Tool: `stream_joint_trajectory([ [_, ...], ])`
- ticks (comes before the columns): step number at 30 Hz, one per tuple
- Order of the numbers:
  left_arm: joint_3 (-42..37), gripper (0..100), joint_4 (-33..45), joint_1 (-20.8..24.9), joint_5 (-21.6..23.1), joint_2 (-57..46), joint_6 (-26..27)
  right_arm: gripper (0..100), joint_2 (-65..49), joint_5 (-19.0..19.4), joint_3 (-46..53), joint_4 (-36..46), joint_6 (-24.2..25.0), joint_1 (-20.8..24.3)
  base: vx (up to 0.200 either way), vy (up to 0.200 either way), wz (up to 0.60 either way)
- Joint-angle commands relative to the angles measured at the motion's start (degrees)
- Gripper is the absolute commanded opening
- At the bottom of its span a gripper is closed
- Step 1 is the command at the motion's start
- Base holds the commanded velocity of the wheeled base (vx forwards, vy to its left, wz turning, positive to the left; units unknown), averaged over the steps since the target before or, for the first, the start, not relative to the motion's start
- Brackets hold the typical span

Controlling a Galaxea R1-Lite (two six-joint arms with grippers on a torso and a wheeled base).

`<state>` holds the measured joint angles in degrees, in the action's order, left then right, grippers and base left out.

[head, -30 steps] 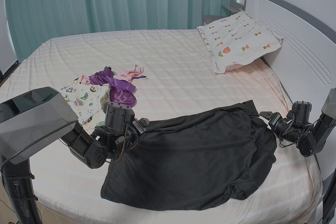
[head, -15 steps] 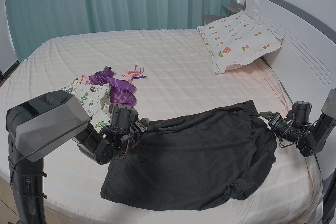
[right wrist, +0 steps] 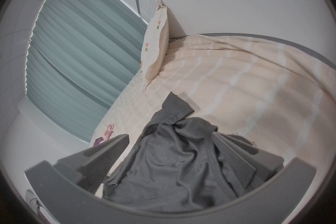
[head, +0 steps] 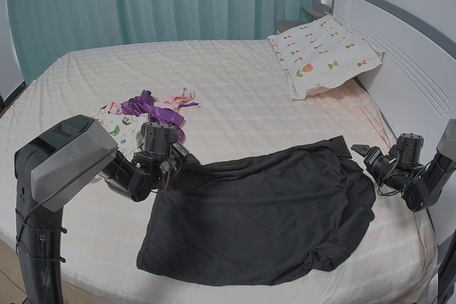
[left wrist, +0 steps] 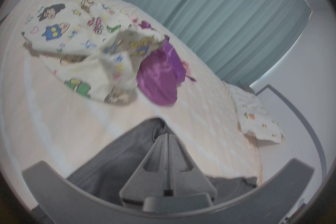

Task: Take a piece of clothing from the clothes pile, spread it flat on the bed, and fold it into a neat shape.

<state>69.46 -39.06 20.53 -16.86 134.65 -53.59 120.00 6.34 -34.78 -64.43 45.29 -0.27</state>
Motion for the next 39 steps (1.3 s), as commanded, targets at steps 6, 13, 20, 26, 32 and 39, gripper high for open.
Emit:
stream_joint_trajectory([
  [6,9.82,0,1.53,-4.01,-1.16,2.55,0.24,100,7.53,-0.19,-13.91,4.84,4.99,5.81,0.000,0.000,0.00],
  [13,7.88,0,1.53,-6.11,-1.25,2.29,-0.11,100,12.18,-1.42,-22.00,11.08,4.99,5.72,0.000,0.000,0.00],
  [20,6.65,0,1.35,-6.55,-1.25,1.06,-0.38,100,12.53,-1.51,-26.30,17.76,5.07,4.66,0.000,0.000,0.00],
  [26,1.82,0,0.12,-6.38,-1.25,-1.75,-2.75,100,14.38,-1.94,-30.61,18.72,5.07,3.34,0.000,0.000,0.00],
  [32,-0.38,0,0.04,-6.38,-1.16,-3.86,-3.19,100,20.88,-2.21,-39.75,20.75,5.07,3.61,0.000,0.000,0.00],
  [39,-2.58,0,0.04,-6.38,-1.16,-5.01,-3.19,100,23.61,-2.38,-50.74,18.64,11.67,3.17,0.000,0.000,0.00],
])
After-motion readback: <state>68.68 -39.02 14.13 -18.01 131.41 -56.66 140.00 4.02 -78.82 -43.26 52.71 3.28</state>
